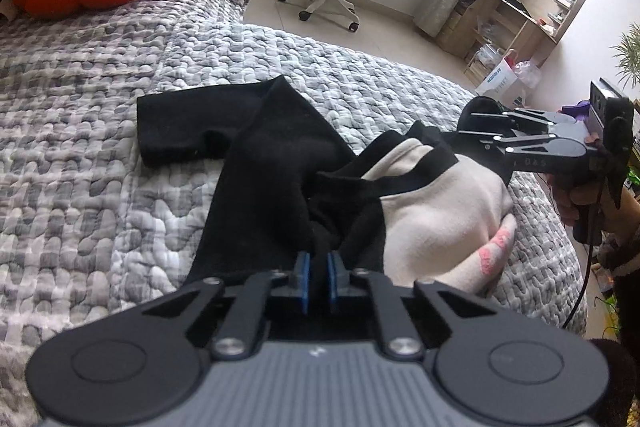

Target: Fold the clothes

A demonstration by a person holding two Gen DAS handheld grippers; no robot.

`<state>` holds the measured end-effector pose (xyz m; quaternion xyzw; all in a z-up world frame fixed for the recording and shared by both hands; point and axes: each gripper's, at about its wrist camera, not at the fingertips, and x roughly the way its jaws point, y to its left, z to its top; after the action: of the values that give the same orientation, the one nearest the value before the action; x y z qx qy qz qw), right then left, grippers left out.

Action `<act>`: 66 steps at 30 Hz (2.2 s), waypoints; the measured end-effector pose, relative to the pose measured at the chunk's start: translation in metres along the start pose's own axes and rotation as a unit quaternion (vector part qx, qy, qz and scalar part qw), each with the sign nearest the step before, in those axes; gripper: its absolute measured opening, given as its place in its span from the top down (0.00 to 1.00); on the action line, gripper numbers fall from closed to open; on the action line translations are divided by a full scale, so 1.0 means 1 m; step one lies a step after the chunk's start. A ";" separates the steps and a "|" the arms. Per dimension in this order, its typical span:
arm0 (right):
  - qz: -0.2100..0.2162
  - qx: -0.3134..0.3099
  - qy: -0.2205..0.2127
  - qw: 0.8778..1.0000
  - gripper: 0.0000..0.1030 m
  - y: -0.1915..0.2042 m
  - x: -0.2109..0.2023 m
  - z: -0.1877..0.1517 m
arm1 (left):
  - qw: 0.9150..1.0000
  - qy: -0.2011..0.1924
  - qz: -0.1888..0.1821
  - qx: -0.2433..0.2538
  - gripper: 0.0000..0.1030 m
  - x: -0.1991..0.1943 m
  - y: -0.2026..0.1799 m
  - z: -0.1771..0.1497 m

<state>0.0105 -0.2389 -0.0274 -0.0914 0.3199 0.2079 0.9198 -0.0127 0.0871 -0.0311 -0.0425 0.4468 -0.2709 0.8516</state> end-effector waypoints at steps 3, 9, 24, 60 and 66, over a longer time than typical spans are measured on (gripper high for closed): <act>0.006 -0.007 0.004 1.000 0.42 0.003 0.005 0.004 | 1.000 -0.003 0.001 -0.008 0.92 -0.003 0.001 -0.001; 0.022 0.002 0.024 0.999 0.47 0.002 0.025 0.005 | 0.999 -0.015 0.004 -0.030 0.94 -0.016 0.005 -0.011; 0.016 0.059 -0.032 0.998 0.90 0.004 0.004 -0.006 | 0.997 -0.061 0.030 -0.030 0.96 -0.040 -0.006 -0.014; 0.079 0.092 -0.005 0.993 0.56 -0.005 0.014 0.012 | 0.990 -0.111 0.049 -0.075 0.96 -0.055 -0.001 -0.015; 0.144 0.090 -0.001 0.985 0.56 -0.019 0.026 0.028 | 0.990 -0.110 0.048 -0.079 0.96 -0.056 0.000 -0.015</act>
<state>0.0528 -0.2395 -0.0208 0.0388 0.3465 0.3089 0.8849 -0.0496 0.1175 0.0011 -0.1172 0.3719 -0.1871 0.9016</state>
